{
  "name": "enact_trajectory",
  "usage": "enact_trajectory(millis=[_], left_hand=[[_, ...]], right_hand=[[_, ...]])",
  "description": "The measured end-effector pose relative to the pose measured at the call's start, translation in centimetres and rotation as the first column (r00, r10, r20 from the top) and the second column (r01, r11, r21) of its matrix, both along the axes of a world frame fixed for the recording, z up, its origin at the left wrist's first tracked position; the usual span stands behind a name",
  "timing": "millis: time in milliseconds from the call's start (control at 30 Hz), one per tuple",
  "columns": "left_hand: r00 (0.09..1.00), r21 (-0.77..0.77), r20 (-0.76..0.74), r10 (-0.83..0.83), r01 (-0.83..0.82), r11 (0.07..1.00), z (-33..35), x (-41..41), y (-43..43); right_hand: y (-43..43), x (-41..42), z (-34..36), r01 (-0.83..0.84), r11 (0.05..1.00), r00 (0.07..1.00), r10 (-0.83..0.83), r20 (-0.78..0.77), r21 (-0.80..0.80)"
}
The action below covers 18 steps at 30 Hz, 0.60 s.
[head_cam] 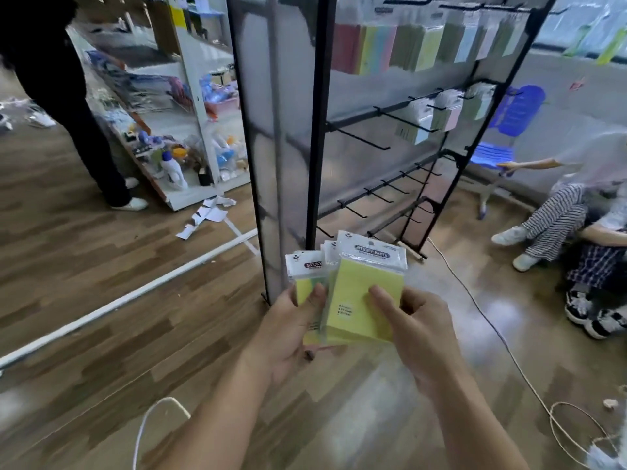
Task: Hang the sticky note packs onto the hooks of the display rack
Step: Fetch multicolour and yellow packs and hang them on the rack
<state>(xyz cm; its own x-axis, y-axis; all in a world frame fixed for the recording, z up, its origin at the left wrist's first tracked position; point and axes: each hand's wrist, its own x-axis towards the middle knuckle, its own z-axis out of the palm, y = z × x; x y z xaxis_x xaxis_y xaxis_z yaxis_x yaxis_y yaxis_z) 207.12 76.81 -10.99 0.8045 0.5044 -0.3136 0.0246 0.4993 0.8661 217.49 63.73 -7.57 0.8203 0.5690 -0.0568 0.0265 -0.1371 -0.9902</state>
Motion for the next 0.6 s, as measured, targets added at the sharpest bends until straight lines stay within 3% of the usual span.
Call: enact_trajectory(millis=[167,600], left_hand=[[0.998,0.036,-0.022,0.052,-0.052,0.998,0.3,9.2,-0.5],[0.997,0.013,-0.018,0.080,-0.080,0.997,-2.6,33.5,3.5]], right_hand=[[0.5,10.6,0.8,-0.117,0.993,0.991,0.118,0.057,-0.031],[5.2,36.4,-1.2,-0.186,0.975,0.970,0.202,0.138,-0.119]])
